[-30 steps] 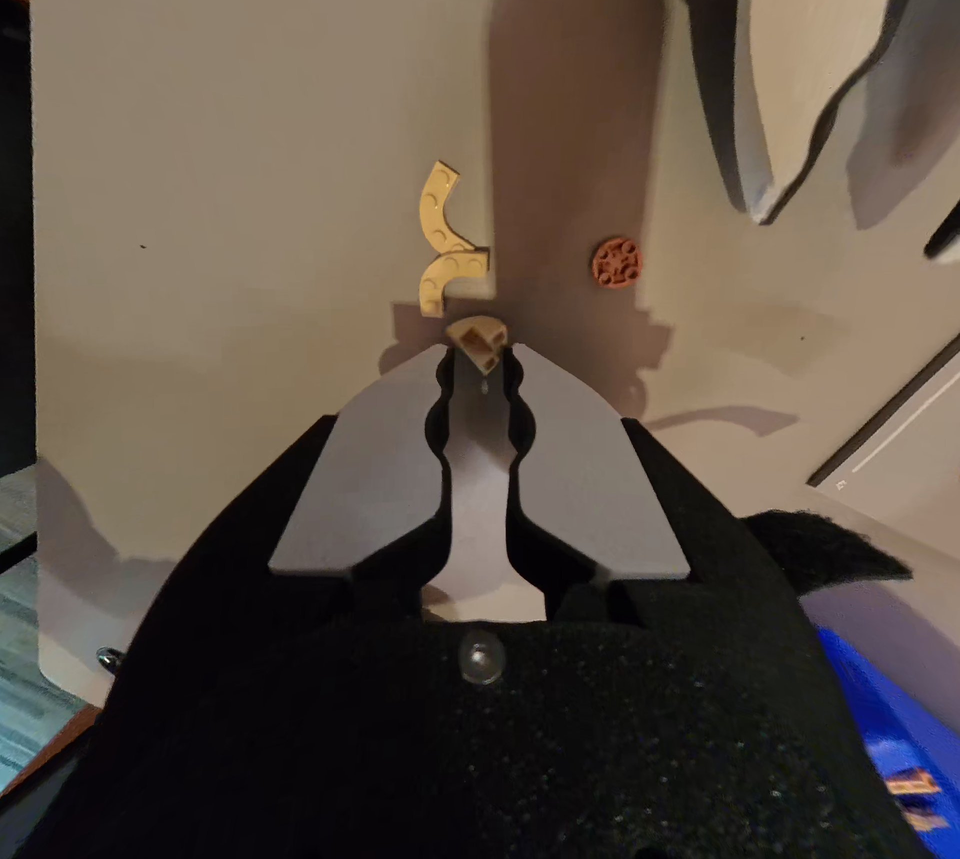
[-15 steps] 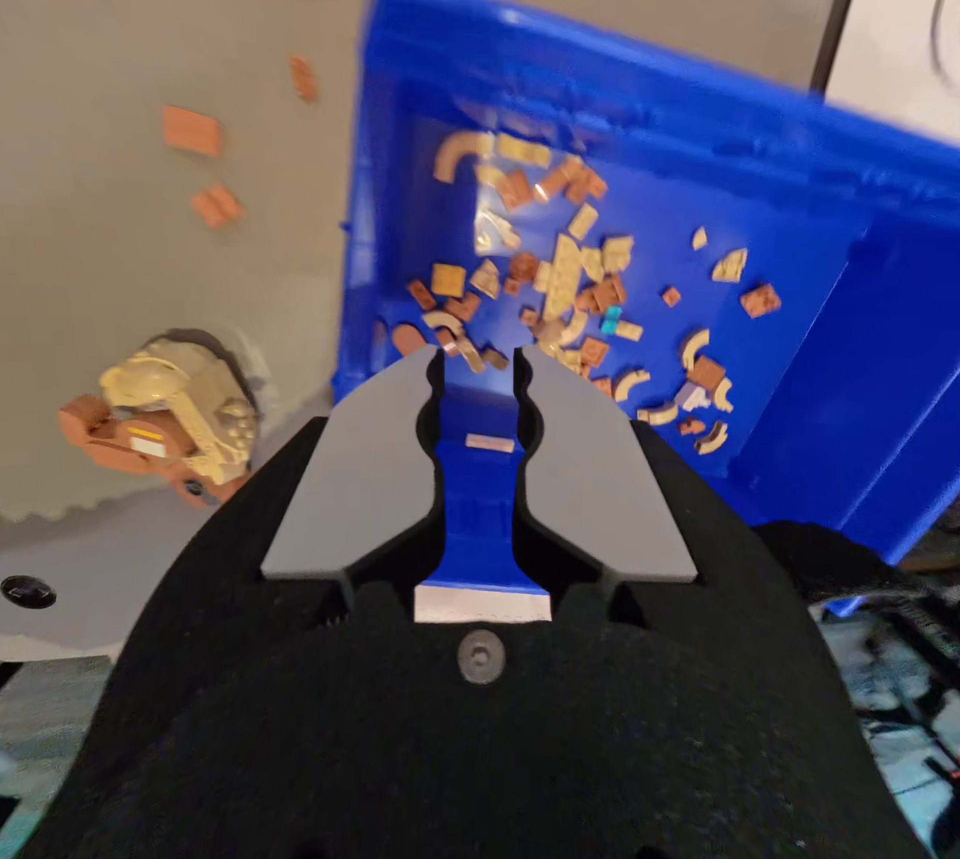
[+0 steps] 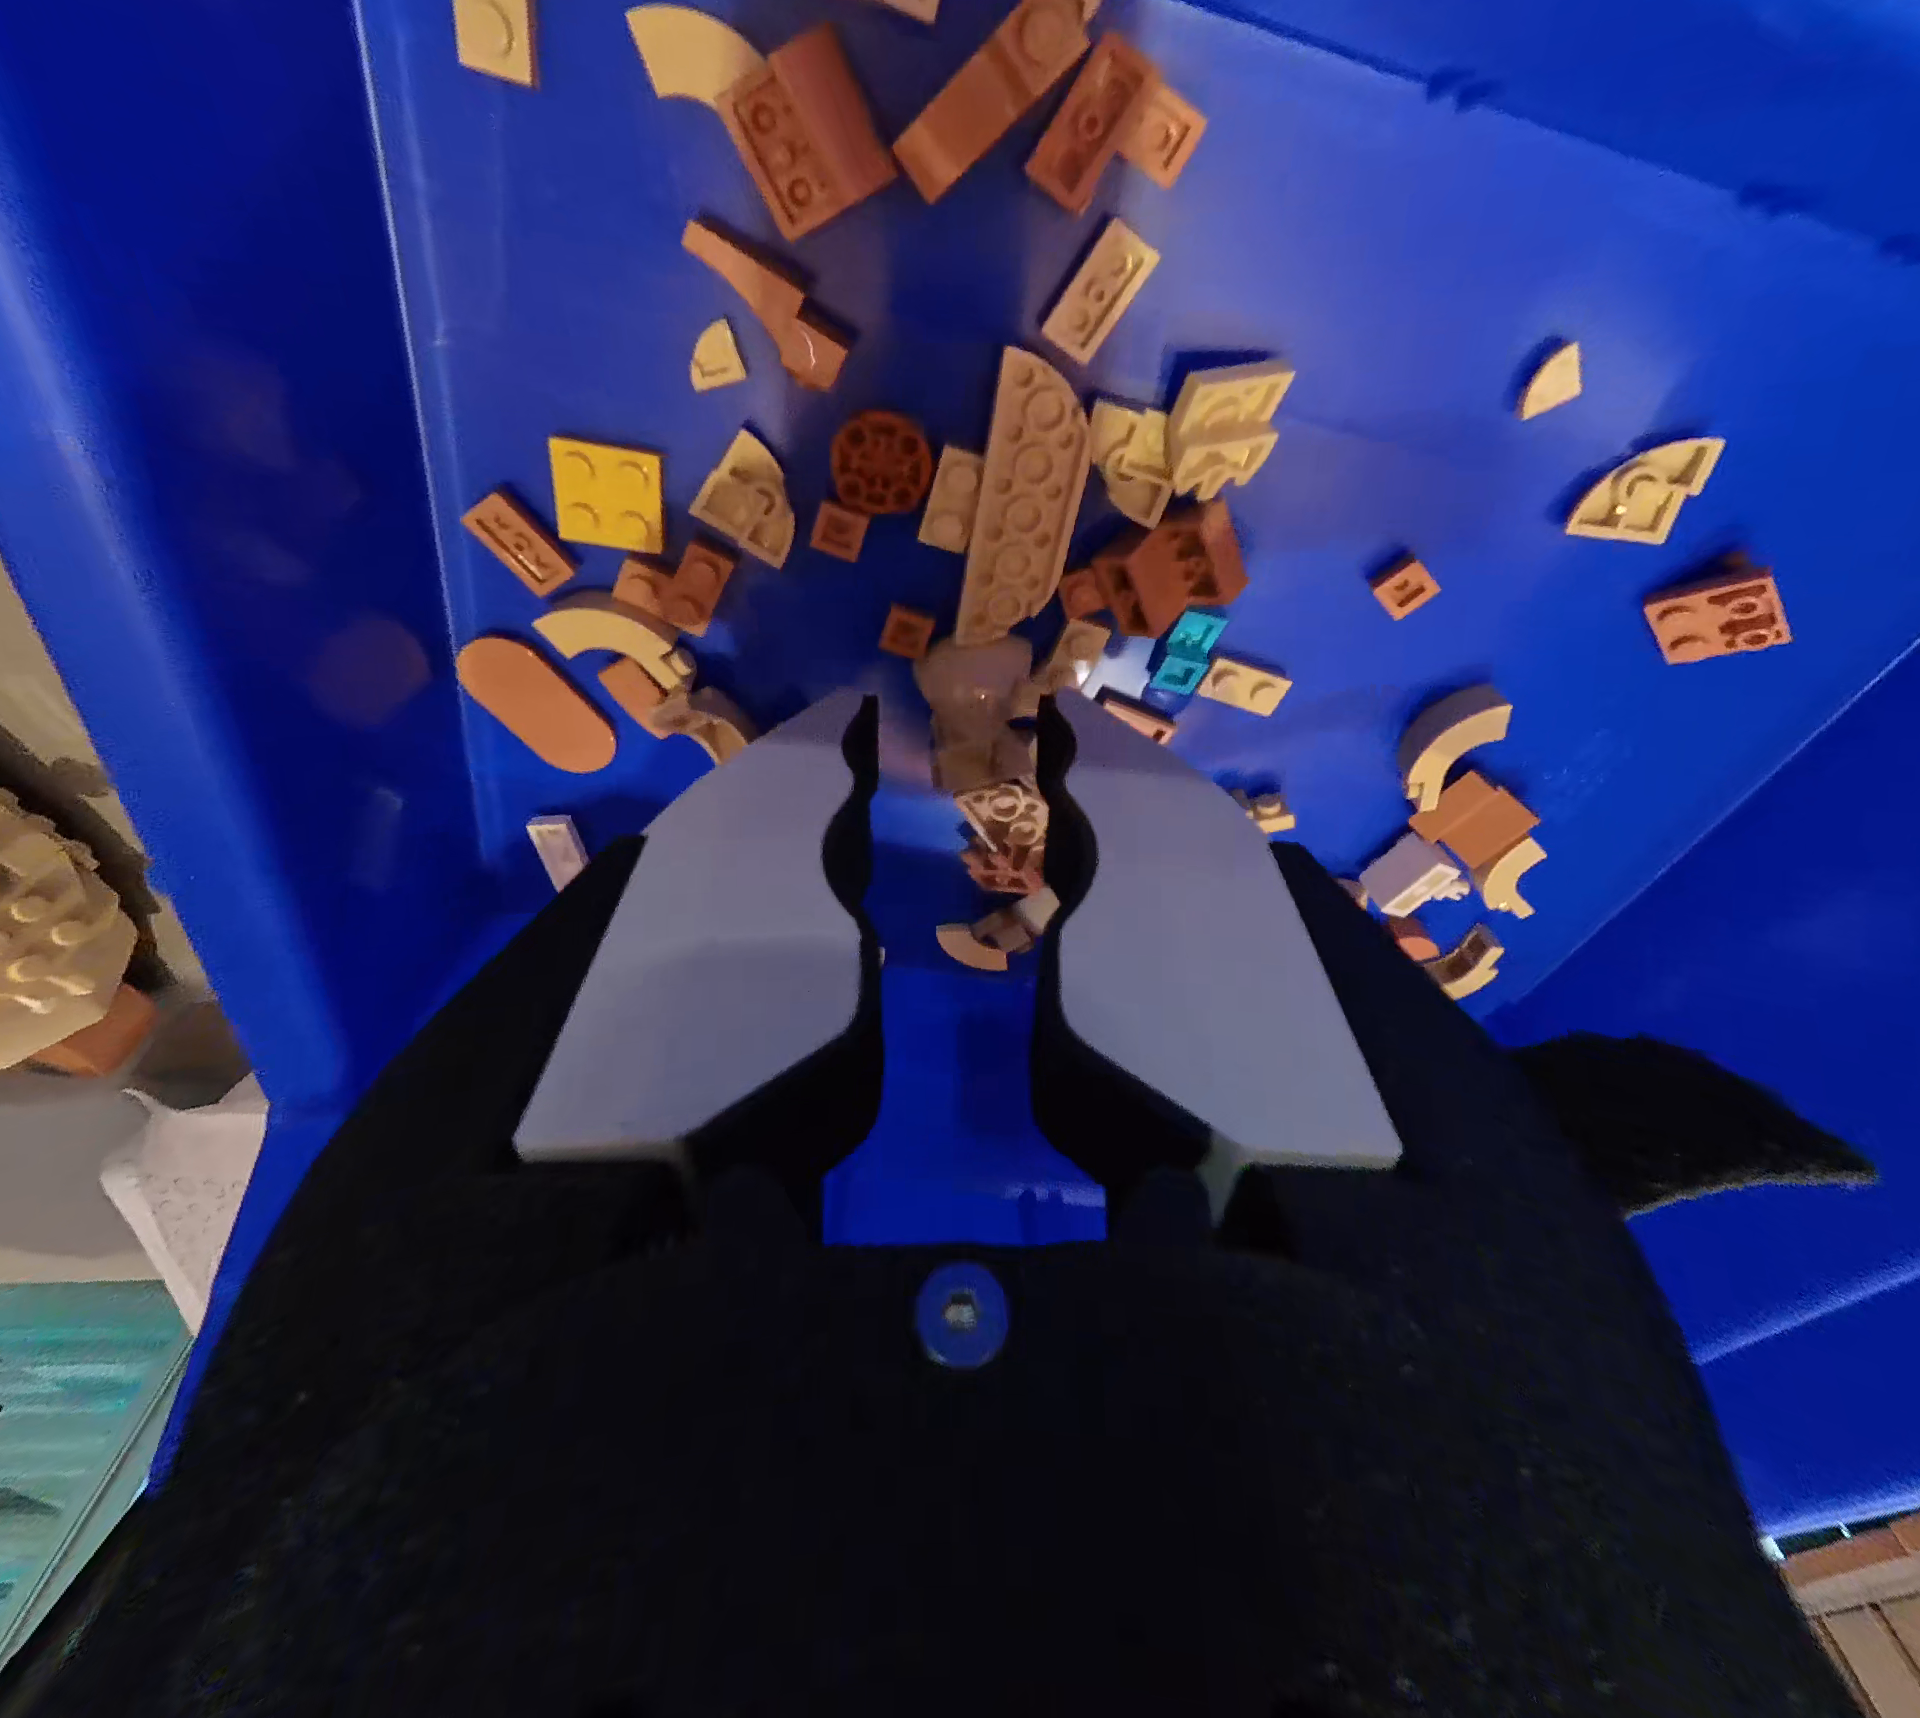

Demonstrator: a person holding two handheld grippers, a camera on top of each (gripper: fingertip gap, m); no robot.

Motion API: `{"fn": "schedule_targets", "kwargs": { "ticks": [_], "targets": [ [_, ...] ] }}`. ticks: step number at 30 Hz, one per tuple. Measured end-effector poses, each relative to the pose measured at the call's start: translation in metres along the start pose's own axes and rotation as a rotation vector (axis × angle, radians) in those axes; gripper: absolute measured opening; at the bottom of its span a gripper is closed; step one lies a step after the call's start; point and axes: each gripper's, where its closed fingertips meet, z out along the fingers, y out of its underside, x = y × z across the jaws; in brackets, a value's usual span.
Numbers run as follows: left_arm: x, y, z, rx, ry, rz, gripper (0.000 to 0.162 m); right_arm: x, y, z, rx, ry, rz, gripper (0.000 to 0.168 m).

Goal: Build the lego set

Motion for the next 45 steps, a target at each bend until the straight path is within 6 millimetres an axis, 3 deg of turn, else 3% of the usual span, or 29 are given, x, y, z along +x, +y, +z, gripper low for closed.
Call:
{"fn": "schedule_targets", "kwargs": {
  "ticks": [9,14,17,21,24,27,31,45],
  "targets": [
    [0.000,0.000,-0.001,0.002,-0.004,0.005,0.031,-0.002,-0.003,0.000,0.013,-0.003,0.009,0.020],
    [0.000,0.000,-0.001,0.002,-0.009,0.006,0.031,-0.021,-0.018,-0.033,0.161,0.000,0.044,0.020],
    [-0.001,-0.001,-0.001,0.007,-0.010,0.002,0.031,-0.061,-0.054,-0.067,0.344,-0.012,0.009,0.019],
    [-0.001,-0.001,-0.001,0.004,-0.012,0.001,0.031,-0.145,-0.120,-0.094,0.558,-0.088,-0.123,0.019],
    [-0.001,-0.001,-0.001,0.006,-0.017,0.005,0.031,-0.207,-0.156,-0.076,0.555,-0.147,-0.246,0.019],
    [-0.001,-0.001,-0.001,0.006,-0.021,0.007,0.031,-0.241,-0.174,-0.047,0.479,-0.162,-0.317,0.019],
    [0.000,-0.001,-0.001,0.003,-0.022,0.014,0.031,-0.248,-0.179,-0.029,0.420,-0.147,-0.319,0.019],
    [0.001,0.000,-0.001,-0.002,-0.016,0.024,0.031,-0.248,-0.187,-0.016,0.417,-0.213,-0.225,0.019]
  ]
}}
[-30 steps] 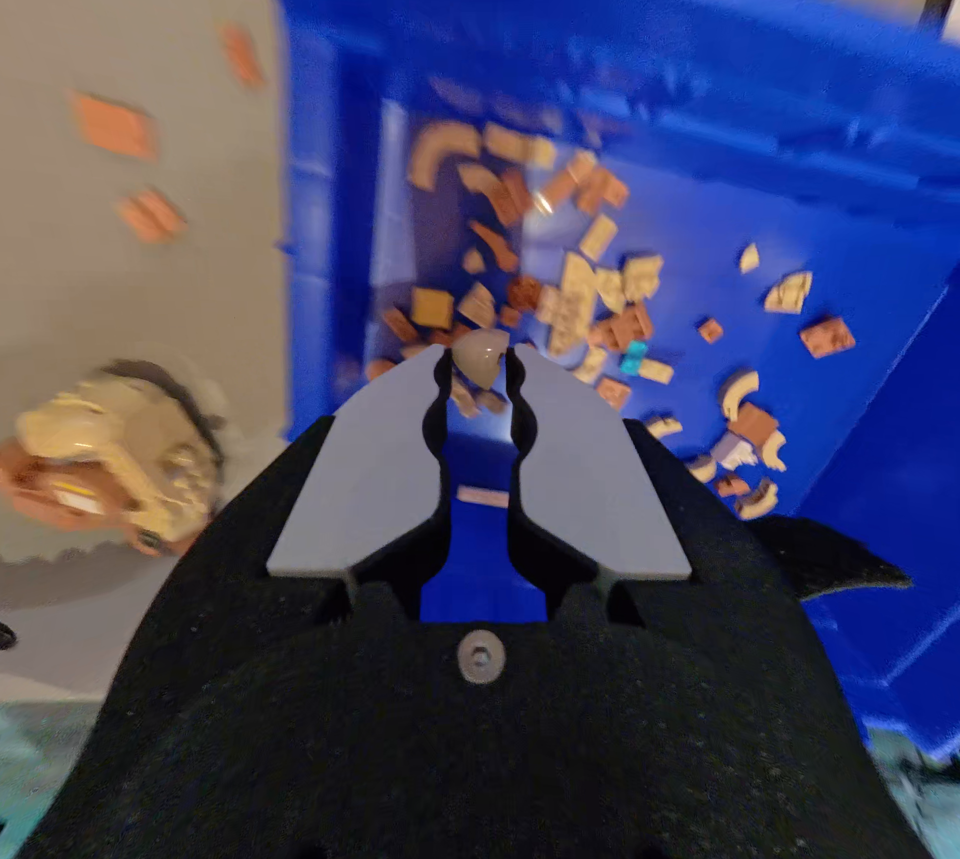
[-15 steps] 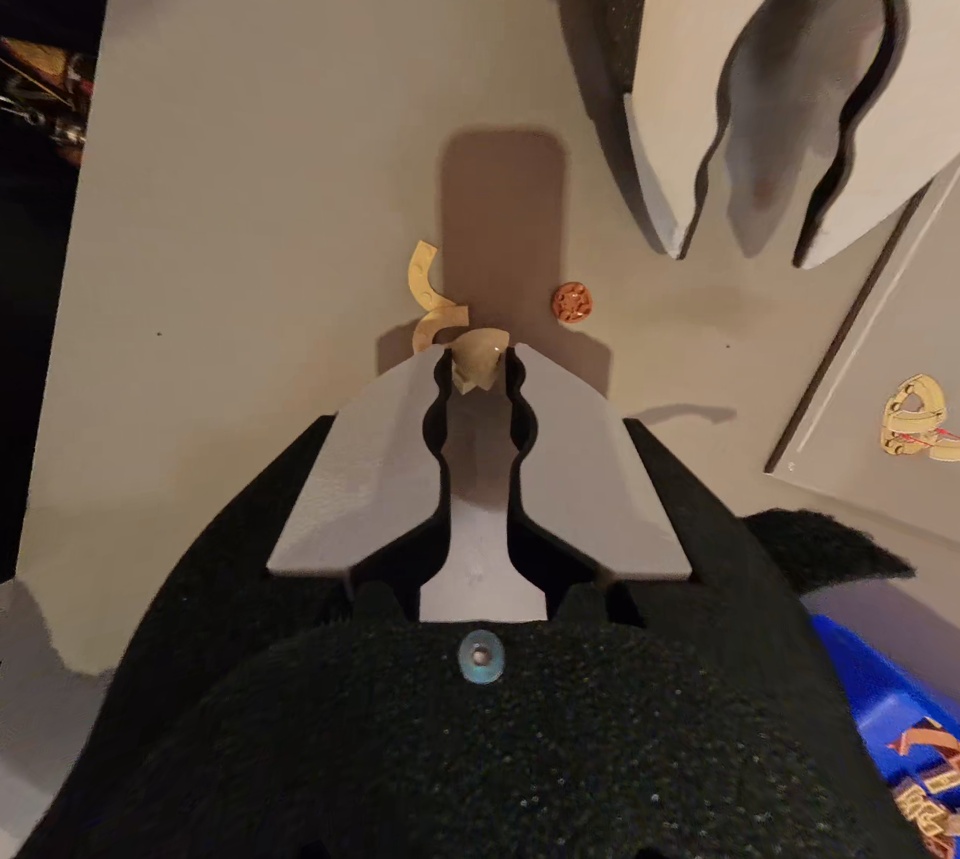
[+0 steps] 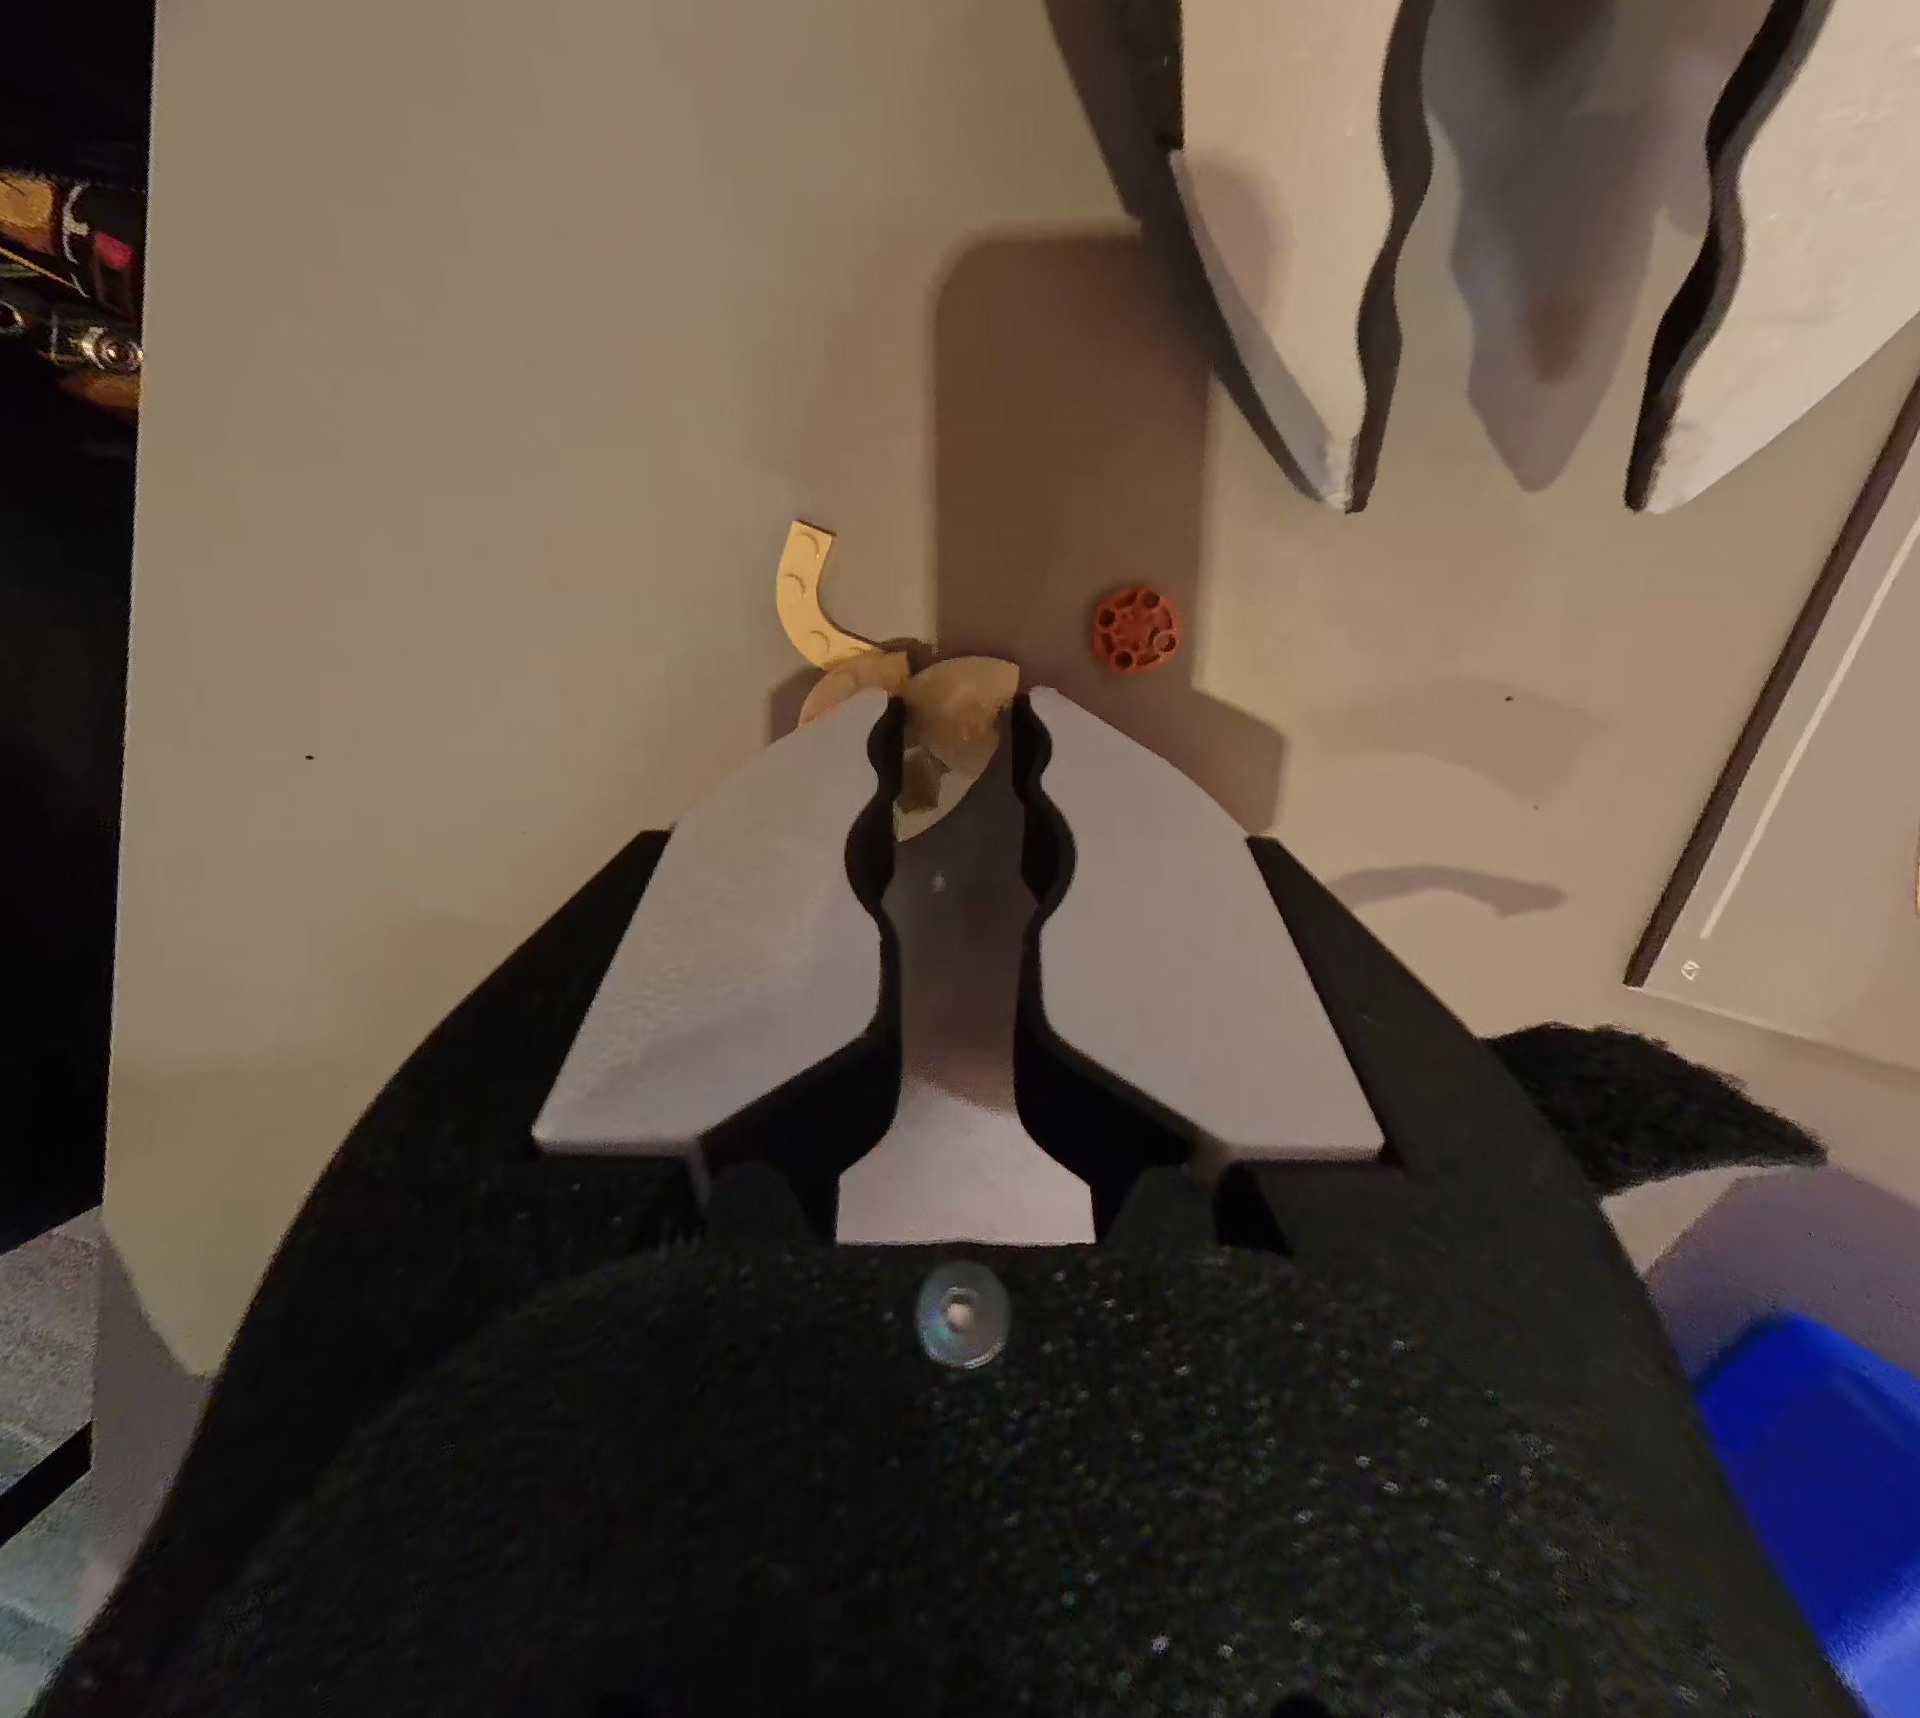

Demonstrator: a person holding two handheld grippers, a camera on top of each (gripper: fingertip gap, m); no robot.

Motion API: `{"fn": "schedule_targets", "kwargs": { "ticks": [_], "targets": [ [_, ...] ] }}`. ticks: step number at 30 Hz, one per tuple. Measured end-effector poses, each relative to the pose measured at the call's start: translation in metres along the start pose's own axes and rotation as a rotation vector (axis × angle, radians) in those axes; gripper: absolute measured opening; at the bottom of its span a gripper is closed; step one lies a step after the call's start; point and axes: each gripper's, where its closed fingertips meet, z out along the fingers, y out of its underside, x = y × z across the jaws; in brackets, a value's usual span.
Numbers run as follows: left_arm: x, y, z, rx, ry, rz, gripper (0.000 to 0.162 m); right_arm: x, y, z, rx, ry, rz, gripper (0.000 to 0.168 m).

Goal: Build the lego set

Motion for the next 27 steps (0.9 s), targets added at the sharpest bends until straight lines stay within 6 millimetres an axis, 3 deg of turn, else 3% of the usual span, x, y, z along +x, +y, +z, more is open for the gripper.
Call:
{"fn": "schedule_targets", "kwargs": {
  "ticks": [17,27],
  "targets": [
    [0.000,-0.001,-0.001,0.008,0.010,-0.008,0.031,0.003,0.000,-0.008,0.076,0.074,0.051,0.024],
    [-0.001,-0.001,-0.001,0.012,0.008,-0.014,0.031,0.027,0.000,-0.047,0.230,0.373,0.163,0.024]
  ]
}}
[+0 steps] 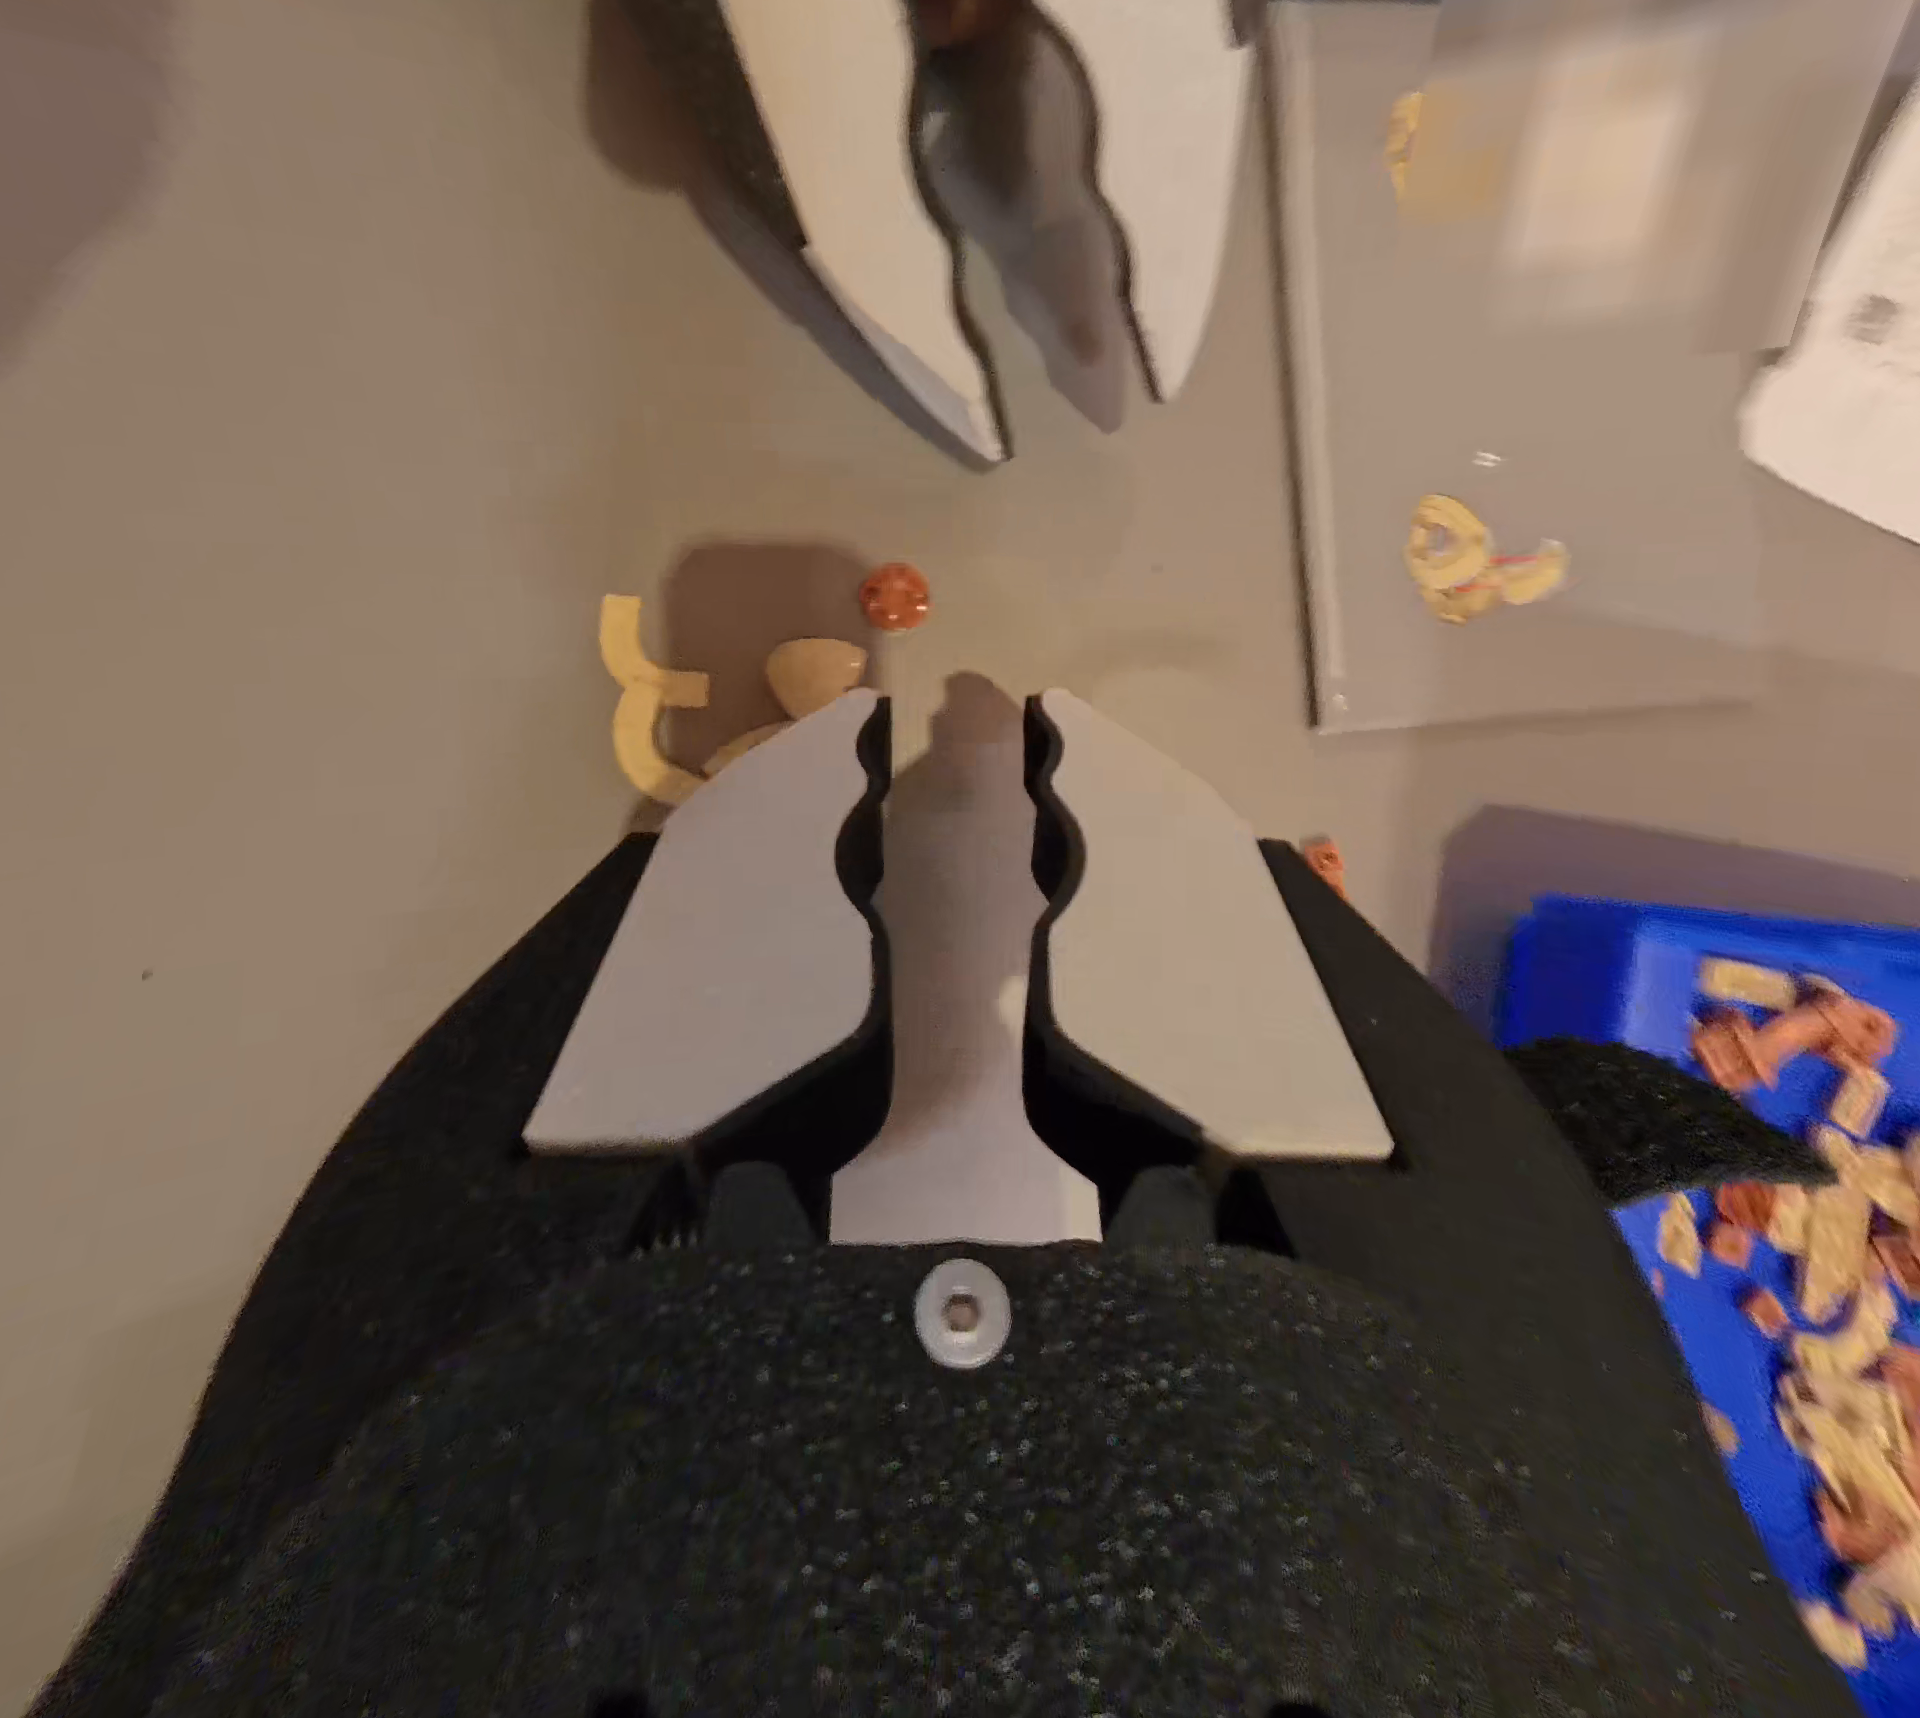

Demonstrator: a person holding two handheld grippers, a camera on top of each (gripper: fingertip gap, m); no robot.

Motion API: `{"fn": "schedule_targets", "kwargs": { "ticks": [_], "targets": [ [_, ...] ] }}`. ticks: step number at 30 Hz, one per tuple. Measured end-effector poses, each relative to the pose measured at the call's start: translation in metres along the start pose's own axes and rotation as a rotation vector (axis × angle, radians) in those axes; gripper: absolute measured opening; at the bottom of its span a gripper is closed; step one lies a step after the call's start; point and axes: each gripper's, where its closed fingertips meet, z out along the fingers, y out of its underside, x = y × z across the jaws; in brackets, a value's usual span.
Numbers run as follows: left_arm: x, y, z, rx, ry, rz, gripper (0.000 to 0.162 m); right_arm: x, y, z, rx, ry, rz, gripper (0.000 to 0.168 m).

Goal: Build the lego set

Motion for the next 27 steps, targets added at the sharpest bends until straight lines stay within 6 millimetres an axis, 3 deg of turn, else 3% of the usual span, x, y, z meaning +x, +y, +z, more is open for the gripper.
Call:
{"fn": "schedule_targets", "kwargs": {
  "ticks": [3,7,20,27],
  "targets": [
    [-0.001,0.000,0.000,0.000,-0.001,-0.006,0.031,0.007,-0.002,-0.005,0.051,0.097,0.069,0.024],
    [-0.002,-0.001,0.000,0.008,0.002,-0.024,0.031,0.003,-0.008,-0.003,0.152,0.103,0.165,0.024],
    [-0.003,-0.002,-0.002,0.024,0.006,-0.035,0.031,-0.019,0.000,0.001,0.184,0.083,0.198,0.022],
    [-0.003,-0.002,-0.002,0.020,0.007,-0.037,0.031,-0.020,0.010,-0.001,0.199,0.082,0.238,0.021]
  ]
}}
